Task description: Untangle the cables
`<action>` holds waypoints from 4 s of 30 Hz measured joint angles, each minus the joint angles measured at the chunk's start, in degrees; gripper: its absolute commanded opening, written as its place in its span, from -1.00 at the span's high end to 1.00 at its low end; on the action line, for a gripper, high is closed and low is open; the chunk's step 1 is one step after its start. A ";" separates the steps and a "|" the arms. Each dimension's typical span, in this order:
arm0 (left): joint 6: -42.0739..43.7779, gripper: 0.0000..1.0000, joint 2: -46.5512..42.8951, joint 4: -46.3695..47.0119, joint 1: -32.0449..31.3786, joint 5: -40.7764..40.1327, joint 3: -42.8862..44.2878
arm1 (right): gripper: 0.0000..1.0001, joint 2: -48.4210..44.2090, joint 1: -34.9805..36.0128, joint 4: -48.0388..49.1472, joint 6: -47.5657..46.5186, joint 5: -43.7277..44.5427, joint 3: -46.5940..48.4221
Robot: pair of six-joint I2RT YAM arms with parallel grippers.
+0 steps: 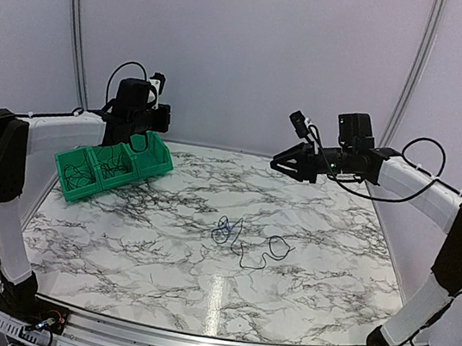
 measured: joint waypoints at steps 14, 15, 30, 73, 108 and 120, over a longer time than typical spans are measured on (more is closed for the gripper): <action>-1.51 1.00 3.04 -0.42 2.49 1.25 0.24 | 0.32 0.22 0.00 -0.17 -0.70 0.02 0.00; -1.60 1.00 3.30 -0.44 2.67 1.31 0.35 | 0.32 0.33 0.00 -0.20 -0.76 0.07 0.00; -3.87 1.00 12.79 -0.90 6.75 3.04 9.86 | 0.34 1.29 0.00 -0.85 -1.60 0.57 0.00; -9.35 0.99 22.29 -4.50 9.81 8.24 11.69 | 0.40 3.67 0.00 -3.10 -3.21 1.90 0.02; -1.11 -0.04 -7.10 -22.29 0.70 3.28 -2.69 | 0.41 4.28 0.00 -2.97 -3.23 1.84 0.02; -7.93 0.00 -12.07 -14.25 -19.78 7.87 -16.04 | 0.37 16.13 0.59 -3.15 -3.19 2.86 0.17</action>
